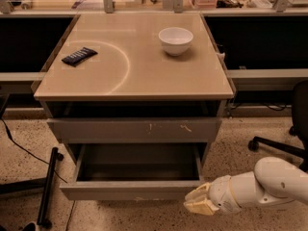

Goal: Close middle drawer

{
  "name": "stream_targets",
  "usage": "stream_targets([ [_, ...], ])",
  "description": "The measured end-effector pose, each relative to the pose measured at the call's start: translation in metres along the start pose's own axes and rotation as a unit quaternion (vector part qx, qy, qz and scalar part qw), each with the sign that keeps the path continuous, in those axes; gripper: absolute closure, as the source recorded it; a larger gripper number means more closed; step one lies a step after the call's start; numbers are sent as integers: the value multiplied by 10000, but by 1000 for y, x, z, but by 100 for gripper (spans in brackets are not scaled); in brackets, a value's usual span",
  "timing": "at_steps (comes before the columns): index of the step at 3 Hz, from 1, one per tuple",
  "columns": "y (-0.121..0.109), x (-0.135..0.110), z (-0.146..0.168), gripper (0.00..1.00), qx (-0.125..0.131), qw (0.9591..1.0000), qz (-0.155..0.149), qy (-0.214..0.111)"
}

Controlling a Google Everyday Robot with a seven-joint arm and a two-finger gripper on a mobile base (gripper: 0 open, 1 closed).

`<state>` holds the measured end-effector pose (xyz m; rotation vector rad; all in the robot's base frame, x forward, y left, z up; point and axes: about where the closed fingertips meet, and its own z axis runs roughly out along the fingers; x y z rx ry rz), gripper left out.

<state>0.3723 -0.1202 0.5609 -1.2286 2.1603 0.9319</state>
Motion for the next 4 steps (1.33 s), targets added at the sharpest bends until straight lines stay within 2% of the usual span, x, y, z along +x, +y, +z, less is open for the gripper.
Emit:
stream_targets([
  [1, -32, 24, -1, 88, -10, 9993, 251, -264],
  [2, -76, 60, 15, 100, 72, 9944, 602, -863],
  [3, -110, 99, 37, 100, 240, 9846, 921, -1465],
  [4, -135, 121, 50, 100, 387, 9765, 1107, -1807],
])
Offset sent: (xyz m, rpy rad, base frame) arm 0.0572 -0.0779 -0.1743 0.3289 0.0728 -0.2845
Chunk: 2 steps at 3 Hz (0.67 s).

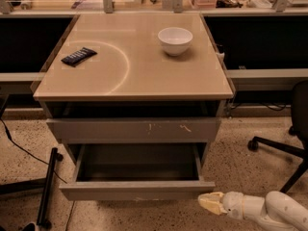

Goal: Close middle drawer

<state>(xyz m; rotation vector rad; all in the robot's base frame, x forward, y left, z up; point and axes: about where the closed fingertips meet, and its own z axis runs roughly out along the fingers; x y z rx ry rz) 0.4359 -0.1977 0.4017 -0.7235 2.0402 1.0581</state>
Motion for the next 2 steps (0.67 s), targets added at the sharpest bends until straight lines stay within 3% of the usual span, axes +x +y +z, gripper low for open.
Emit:
stream_targets([
  [2, -39, -37, 8, 100, 201, 9987, -386, -250],
])
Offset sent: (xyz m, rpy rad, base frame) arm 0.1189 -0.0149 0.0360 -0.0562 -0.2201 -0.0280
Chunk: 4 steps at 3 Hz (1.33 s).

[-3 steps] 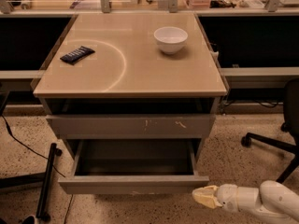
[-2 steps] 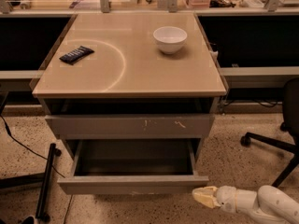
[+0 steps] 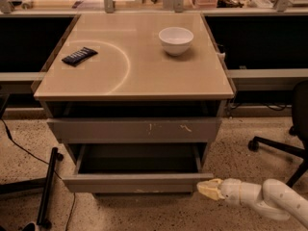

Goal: Close middle drawer

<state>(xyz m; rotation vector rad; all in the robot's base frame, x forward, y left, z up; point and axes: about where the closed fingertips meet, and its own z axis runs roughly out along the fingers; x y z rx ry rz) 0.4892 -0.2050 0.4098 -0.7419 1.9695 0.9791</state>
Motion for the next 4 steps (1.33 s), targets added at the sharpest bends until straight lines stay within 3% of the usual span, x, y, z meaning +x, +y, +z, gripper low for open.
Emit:
stream_targets([
  [1, -4, -7, 2, 100, 20, 10000, -73, -4],
  [3, -50, -46, 45, 100, -33, 9993, -364, 49],
  [4, -52, -47, 47, 100, -30, 9993, -359, 74],
])
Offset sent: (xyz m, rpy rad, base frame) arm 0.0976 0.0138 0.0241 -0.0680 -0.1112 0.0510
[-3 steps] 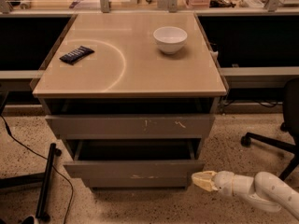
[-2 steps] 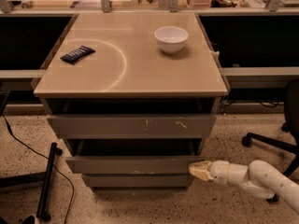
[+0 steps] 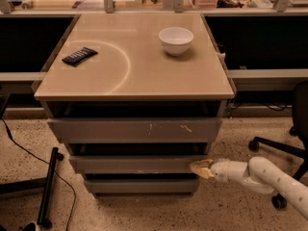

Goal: Close middle drawer

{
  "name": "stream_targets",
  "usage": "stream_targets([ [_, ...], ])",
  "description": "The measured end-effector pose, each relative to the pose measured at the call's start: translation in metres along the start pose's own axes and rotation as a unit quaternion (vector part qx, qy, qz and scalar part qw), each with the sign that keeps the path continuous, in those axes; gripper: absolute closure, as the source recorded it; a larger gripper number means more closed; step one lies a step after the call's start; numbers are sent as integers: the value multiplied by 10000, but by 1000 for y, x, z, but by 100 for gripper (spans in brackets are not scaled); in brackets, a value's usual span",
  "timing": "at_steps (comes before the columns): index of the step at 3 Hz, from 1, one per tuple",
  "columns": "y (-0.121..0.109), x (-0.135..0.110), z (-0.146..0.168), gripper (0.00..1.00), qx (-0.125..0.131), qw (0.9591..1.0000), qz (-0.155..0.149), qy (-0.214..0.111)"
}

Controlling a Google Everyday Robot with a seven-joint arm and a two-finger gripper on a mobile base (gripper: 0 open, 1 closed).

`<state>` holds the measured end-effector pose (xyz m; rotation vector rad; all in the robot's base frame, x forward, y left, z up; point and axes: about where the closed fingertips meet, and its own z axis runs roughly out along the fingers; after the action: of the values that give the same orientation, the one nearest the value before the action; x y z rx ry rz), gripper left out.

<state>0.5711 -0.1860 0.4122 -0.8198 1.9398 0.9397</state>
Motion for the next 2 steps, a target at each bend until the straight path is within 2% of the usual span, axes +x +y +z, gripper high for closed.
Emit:
stream_targets([
  [1, 12, 9, -7, 100, -11, 9998, 151, 89],
  [2, 42, 31, -52, 100, 66, 9969, 688, 386],
])
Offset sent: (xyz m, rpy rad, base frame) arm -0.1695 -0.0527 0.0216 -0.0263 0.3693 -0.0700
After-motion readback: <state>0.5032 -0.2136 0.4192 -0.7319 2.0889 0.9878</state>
